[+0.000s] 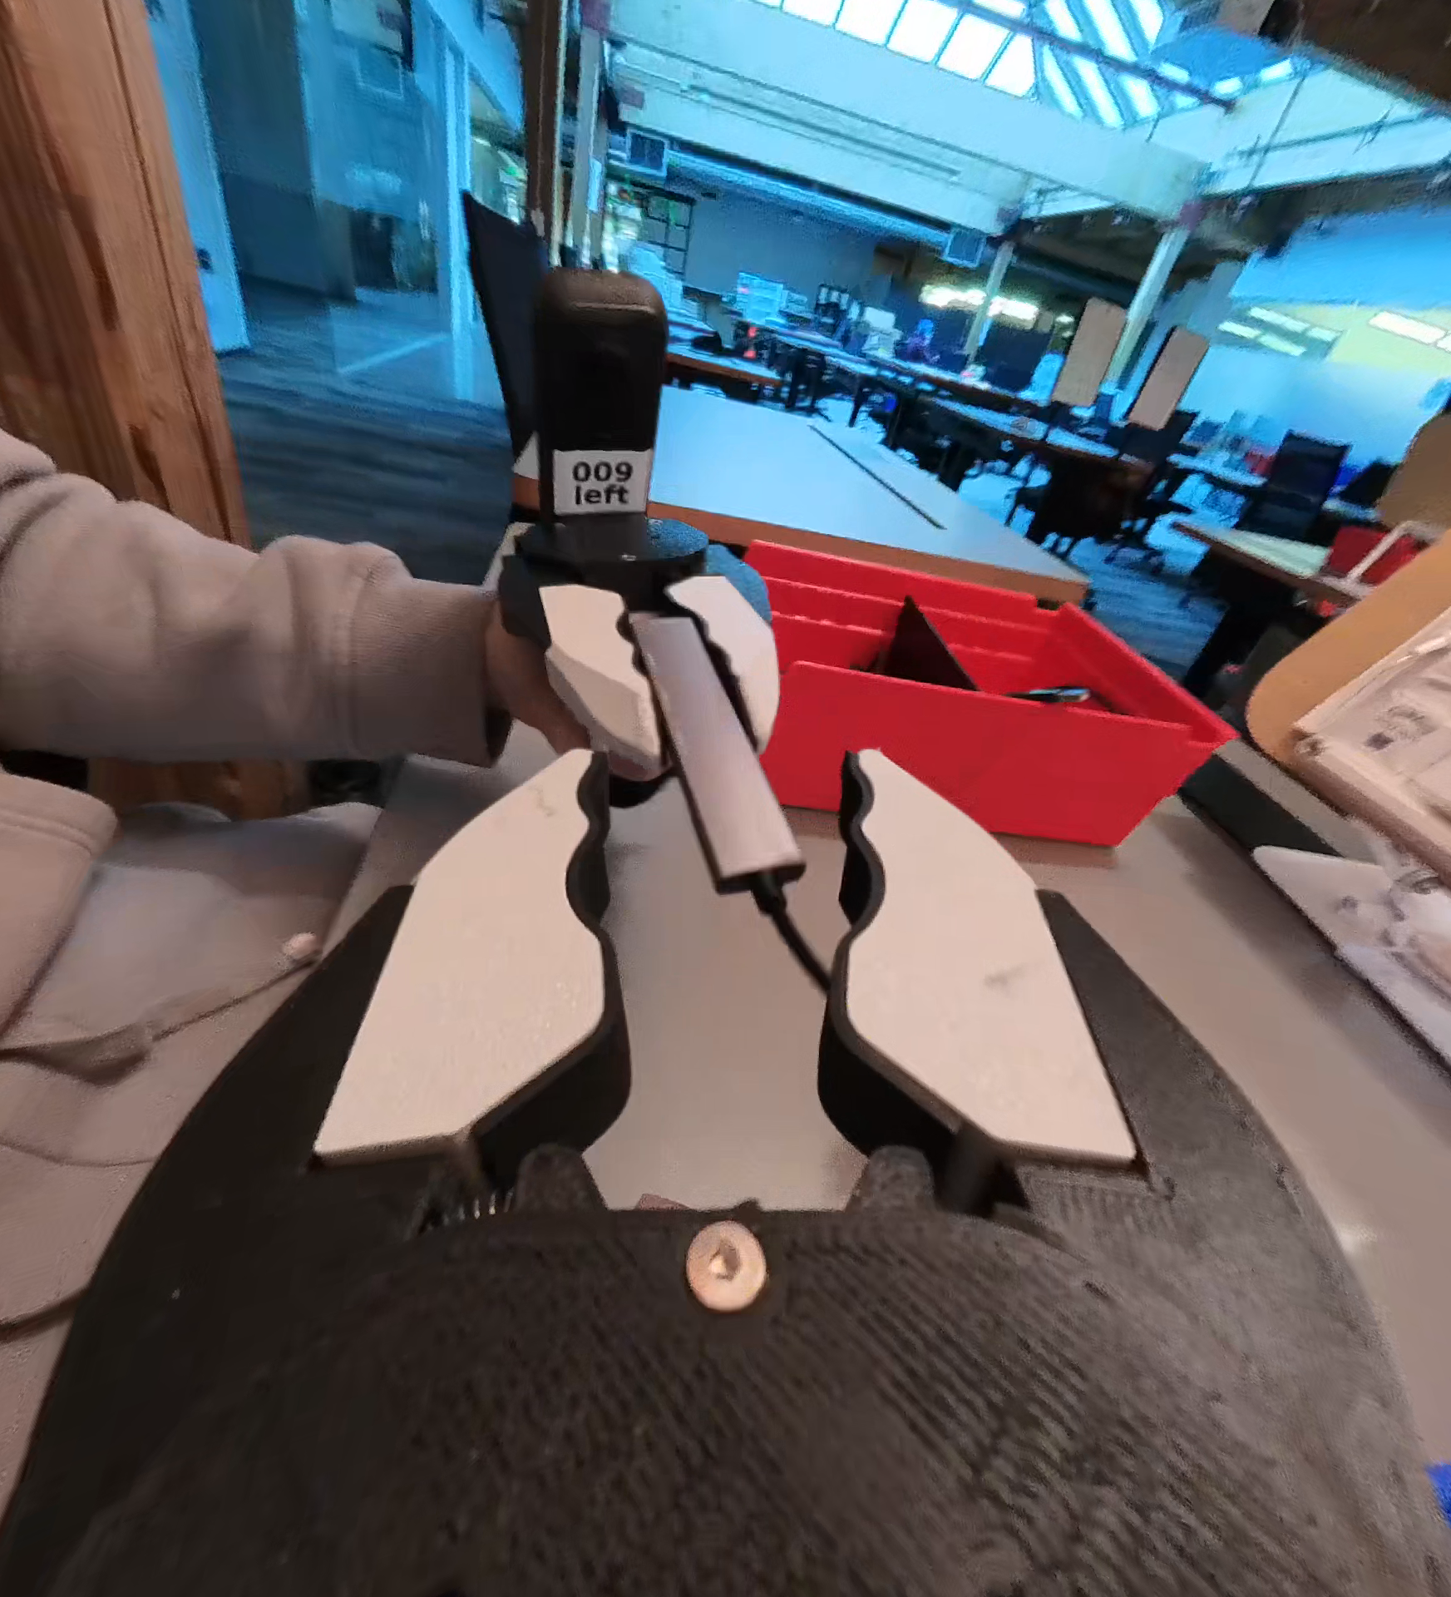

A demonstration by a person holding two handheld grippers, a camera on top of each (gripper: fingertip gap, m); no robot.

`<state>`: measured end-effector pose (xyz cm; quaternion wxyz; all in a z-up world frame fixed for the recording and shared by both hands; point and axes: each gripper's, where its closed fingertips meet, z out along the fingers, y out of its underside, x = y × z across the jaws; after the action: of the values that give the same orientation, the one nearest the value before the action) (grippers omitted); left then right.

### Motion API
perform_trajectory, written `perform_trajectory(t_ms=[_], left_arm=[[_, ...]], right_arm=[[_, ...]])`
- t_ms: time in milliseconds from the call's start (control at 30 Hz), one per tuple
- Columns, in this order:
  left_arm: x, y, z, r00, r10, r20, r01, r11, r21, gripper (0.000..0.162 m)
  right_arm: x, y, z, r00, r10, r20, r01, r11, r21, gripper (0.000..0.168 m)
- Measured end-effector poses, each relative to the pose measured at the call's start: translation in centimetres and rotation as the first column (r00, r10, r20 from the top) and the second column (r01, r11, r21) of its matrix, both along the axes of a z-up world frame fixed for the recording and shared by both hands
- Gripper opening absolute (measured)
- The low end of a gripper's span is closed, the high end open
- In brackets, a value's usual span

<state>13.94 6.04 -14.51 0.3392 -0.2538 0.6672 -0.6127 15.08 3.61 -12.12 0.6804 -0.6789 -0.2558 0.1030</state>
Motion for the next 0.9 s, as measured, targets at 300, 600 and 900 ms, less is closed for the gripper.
perform_trajectory(t_ms=[300,600,900], left_arm=[[-0.1,-1.4,0.5,0.995,-0.095,0.008,0.095,0.995,-0.011,0.024],[0.0,-1.1,0.1,0.993,-0.115,0.019,0.116,0.989,-0.093,0.024],[0.0,-1.0,-0.4,0.992,-0.127,-0.001,0.126,0.987,-0.097,0.024]], right_arm=[[-0.3,0.6,-2.4,0.994,-0.007,0.112,0.016,0.996,-0.085,0.047],[-0.7,0.9,-1.9,0.986,0.085,-0.142,-0.092,0.995,-0.042,0.025],[-1.0,1.1,-2.4,0.97,0.124,-0.209,-0.136,0.99,-0.044,0.025]])
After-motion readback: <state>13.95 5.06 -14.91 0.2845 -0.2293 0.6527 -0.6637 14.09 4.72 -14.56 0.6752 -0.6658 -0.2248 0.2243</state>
